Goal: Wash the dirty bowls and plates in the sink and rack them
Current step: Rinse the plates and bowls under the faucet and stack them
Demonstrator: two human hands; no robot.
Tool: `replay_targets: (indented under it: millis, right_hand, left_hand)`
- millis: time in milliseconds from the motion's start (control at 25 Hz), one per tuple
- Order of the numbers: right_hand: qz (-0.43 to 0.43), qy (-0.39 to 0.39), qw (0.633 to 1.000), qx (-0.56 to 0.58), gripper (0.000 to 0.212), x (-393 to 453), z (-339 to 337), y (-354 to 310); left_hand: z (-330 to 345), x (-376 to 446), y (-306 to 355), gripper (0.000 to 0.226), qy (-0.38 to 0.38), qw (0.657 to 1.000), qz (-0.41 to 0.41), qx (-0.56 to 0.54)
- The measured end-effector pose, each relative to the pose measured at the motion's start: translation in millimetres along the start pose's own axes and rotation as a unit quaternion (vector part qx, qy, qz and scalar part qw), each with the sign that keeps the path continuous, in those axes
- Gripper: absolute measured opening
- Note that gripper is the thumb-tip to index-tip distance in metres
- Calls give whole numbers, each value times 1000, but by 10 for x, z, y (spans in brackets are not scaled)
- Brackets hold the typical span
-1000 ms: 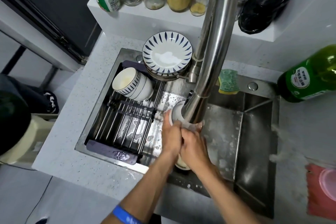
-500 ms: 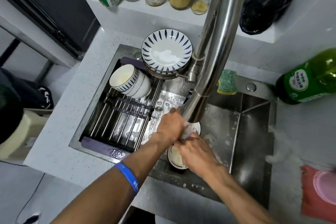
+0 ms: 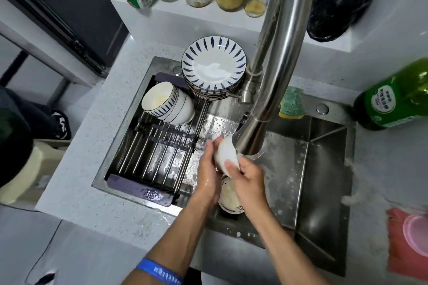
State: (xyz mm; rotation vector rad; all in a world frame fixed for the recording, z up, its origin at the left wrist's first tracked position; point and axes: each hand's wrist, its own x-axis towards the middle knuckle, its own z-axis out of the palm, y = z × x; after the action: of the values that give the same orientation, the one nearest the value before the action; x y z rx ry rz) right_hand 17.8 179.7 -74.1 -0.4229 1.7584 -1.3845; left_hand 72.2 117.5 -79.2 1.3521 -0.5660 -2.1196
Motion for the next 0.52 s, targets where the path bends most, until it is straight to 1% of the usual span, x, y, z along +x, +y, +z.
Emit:
replay_targets:
  millis: [40, 80, 120, 160, 240, 280, 320, 360, 400, 440, 480, 520]
  right_hand:
    - [41, 12, 994, 105, 16, 36, 26, -12]
    - [83, 28, 981, 174, 11, 74, 13, -46]
    - [116, 28, 965, 232, 4, 114, -24, -84]
    - [135, 19, 951, 278, 9, 150, -78, -113]
    - [150, -13, 916, 371, 19, 164, -193, -143]
    - [163, -24, 905, 392, 22, 147, -220, -148]
    - [185, -27, 904, 385, 24, 135, -233, -142]
    - [222, -20, 910, 349, 25, 153, -233, -151]
    - [263, -10, 923, 282, 26, 199, -239, -169]
    - [298, -17, 930, 213, 30, 237, -264, -204]
    - [326, -38, 931, 157, 34, 265, -308, -246]
    - [341, -64, 930, 123, 33, 289, -368, -309]
  left_hand:
    - [-6, 33, 71, 36, 7, 999, -31, -11]
    - [-2, 26, 110, 42, 0, 998, -54, -24]
    - [-3, 3, 117, 51, -5, 997, -64, -35]
    - [-23, -11, 121, 54, -19, 997, -70, -38]
    - [-33, -4, 175, 54, -47, 994, -93, -37]
    - [-45, 6, 269, 50, -59, 992, -104, -27]
    - [-81, 36, 363, 43, -74, 991, -113, -15]
    - [-122, 73, 447, 33, -91, 989, -120, 6]
    - [-161, 89, 502, 23, -122, 985, -110, 51]
    - [-195, 87, 522, 19, -162, 973, -88, 137]
    - [-223, 71, 521, 20, -218, 941, -53, 254]
    - [-217, 19, 530, 21, -283, 879, 3, 384]
